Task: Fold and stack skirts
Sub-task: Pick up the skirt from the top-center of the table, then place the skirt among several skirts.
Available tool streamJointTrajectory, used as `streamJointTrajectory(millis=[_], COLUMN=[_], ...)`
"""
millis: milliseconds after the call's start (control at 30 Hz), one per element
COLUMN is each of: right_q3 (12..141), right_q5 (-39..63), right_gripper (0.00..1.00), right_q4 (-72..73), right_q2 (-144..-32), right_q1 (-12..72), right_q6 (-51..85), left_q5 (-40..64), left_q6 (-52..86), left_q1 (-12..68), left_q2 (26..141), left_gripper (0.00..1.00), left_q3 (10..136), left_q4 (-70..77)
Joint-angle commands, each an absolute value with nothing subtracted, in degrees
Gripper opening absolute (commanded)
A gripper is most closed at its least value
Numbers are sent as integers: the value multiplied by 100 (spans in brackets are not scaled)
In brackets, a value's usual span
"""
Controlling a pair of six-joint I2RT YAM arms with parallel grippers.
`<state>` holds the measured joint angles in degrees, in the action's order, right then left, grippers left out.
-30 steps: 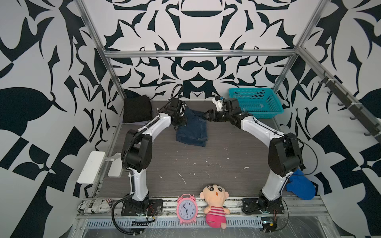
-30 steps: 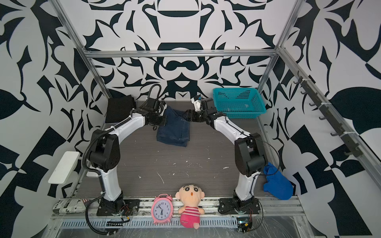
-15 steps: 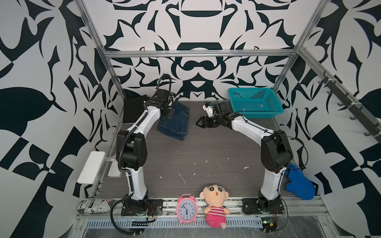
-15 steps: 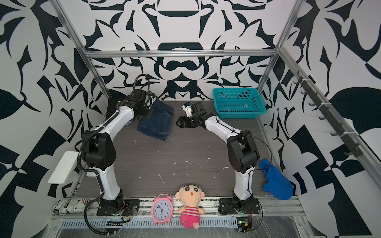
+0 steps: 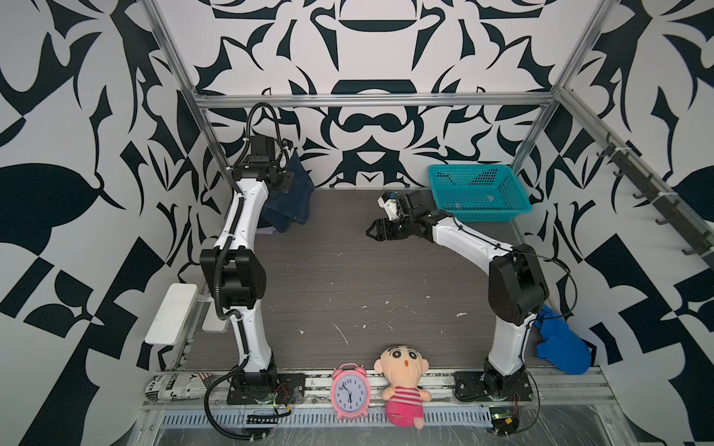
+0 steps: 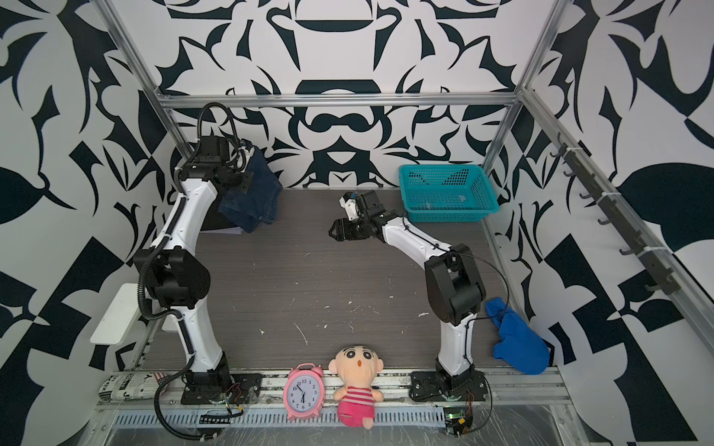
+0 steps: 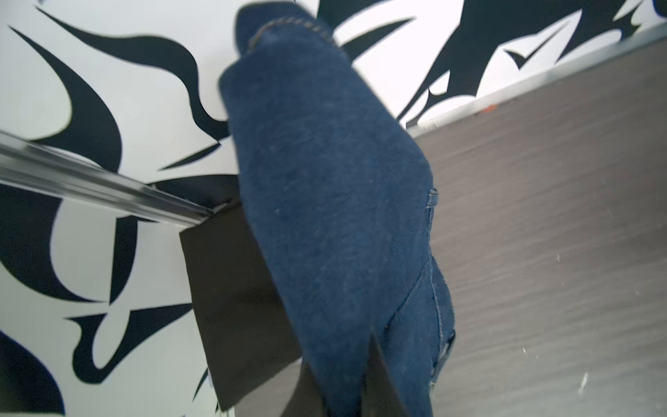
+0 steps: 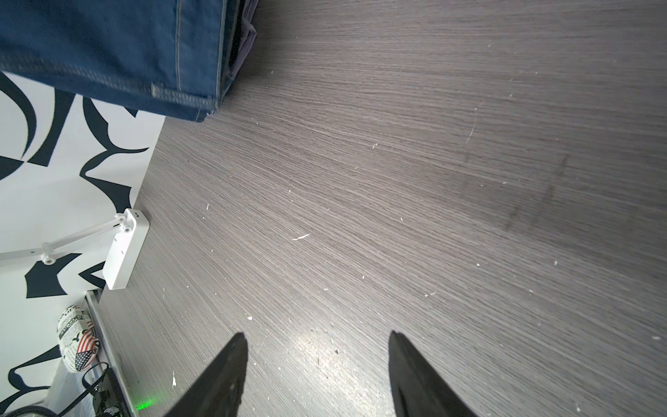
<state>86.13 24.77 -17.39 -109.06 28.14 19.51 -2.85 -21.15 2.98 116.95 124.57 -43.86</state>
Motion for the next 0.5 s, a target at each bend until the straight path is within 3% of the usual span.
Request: streamJointTrajectory(millis=[0,467], right_q3=[8598,8534], right_q5=[2399,2337], right_gripper=[65,64], right_q4=[-1750,-1767], right_q2=[-10604,-10574], right_q1=[2832,2855], right_q6=[1890,1938], left_q5=[-37,734], left_q6=[-2093,-1468], left_q1=[279,-400], left_q2=[11982,12361], left_gripper=[0,0], left_q3=[13118,14080], left_q4=[-4620,-4490])
